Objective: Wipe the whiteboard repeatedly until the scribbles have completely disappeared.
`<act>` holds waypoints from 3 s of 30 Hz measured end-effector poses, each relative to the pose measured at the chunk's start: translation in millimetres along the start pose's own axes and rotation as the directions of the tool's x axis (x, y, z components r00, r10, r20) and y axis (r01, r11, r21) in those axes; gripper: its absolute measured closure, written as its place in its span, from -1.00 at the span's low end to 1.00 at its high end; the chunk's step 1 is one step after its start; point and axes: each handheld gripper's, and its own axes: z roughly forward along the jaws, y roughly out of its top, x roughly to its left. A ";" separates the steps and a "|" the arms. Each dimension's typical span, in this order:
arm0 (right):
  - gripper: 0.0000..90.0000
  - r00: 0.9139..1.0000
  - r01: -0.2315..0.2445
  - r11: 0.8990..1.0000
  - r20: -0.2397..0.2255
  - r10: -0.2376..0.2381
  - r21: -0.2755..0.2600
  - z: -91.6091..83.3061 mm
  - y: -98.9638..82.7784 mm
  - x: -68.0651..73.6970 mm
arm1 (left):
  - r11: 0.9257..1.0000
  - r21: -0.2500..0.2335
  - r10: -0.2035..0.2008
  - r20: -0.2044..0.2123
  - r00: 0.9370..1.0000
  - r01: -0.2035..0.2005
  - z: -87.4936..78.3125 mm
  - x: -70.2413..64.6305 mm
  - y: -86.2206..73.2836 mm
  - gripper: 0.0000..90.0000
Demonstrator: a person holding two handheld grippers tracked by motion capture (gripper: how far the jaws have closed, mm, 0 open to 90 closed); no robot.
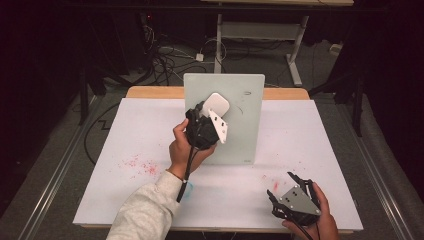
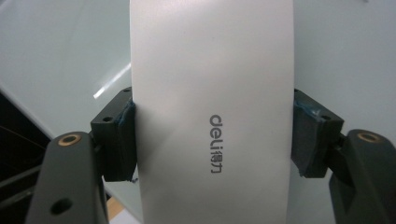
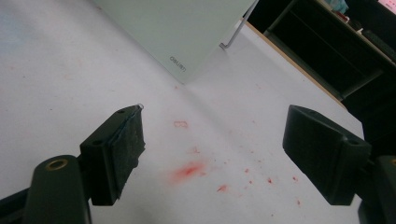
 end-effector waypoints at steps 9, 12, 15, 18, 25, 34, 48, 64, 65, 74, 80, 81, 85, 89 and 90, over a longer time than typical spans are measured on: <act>-0.53 1.000 0.012 1.000 -0.014 -0.012 0.007 1.2 -0.8 1.8 | 0.984 -0.017 0.178 0.029 0.984 -0.178 6.6 -62.6 18.2 -0.37; -0.53 1.000 0.012 1.000 -0.013 -0.012 0.009 0.7 -1.5 0.9 | 0.983 -0.023 0.182 0.035 0.983 -0.181 7.6 -67.7 19.5 -0.37; -0.53 1.000 0.021 1.000 -0.011 -0.020 0.005 -0.5 -1.0 0.2 | 0.984 -0.015 0.178 0.045 0.983 -0.177 7.0 -61.0 23.5 -0.36; -0.53 1.000 0.011 1.000 -0.009 -0.011 0.004 -0.7 -0.6 0.4 | 0.991 -0.020 0.135 0.046 0.990 -0.134 7.8 -46.8 31.9 -0.36; -0.53 1.000 0.015 1.000 -0.013 -0.015 0.009 0.4 -0.8 1.2 | 0.998 -0.026 0.059 0.030 0.998 -0.059 9.9 -14.4 53.6 -0.37; -0.53 1.000 0.016 1.000 -0.015 -0.016 0.010 0.6 -0.9 1.5 | 0.996 -0.023 0.085 0.030 0.996 -0.084 11.1 -21.4 60.6 -0.36; -0.53 1.000 0.020 1.000 -0.018 -0.020 0.010 0.0 -0.4 2.1 | 0.991 -0.015 0.134 0.050 0.990 -0.133 10.5 -33.1 54.6 -0.36; -0.53 0.999 0.032 0.999 -0.023 -0.031 0.013 1.2 -0.3 3.2 | 0.992 0.014 0.123 0.092 0.988 -0.125 12.0 -35.1 72.1 -0.36; -0.53 0.999 0.034 0.999 -0.025 -0.033 0.013 0.8 -0.3 2.8 | 0.991 0.016 0.134 0.101 0.986 -0.137 11.9 -39.5 71.2 -0.36; -0.53 0.999 0.029 1.000 -0.019 -0.028 0.012 0.1 -0.3 2.7 | 0.989 0.012 0.148 0.105 0.983 -0.150 11.7 -48.4 67.0 -0.36; -0.53 0.999 0.028 0.999 -0.026 -0.028 0.017 0.7 -0.7 2.5 | 0.997 0.016 0.070 0.076 0.995 -0.071 11.8 -19.4 77.6 -0.36; -0.53 0.999 0.031 0.999 -0.022 -0.031 0.014 1.0 -0.4 3.0 | 0.999 0.017 0.051 0.085 0.995 -0.052 11.9 -15.0 80.5 -0.36; -0.53 0.999 0.028 0.999 -0.025 -0.027 0.017 0.7 -0.2 3.9 | 0.997 0.022 0.078 0.077 0.994 -0.080 12.6 -18.2 85.5 -0.36; -0.53 0.999 0.027 0.999 -0.024 -0.027 0.016 0.7 -0.7 2.5 | 0.989 0.024 0.143 0.071 0.987 -0.145 13.8 -35.1 80.2 -0.37; -0.53 0.999 0.025 1.000 -0.024 -0.024 0.017 0.8 -0.9 2.2 | 0.984 0.023 0.173 0.063 0.983 -0.175 14.0 -41.1 77.8 -0.36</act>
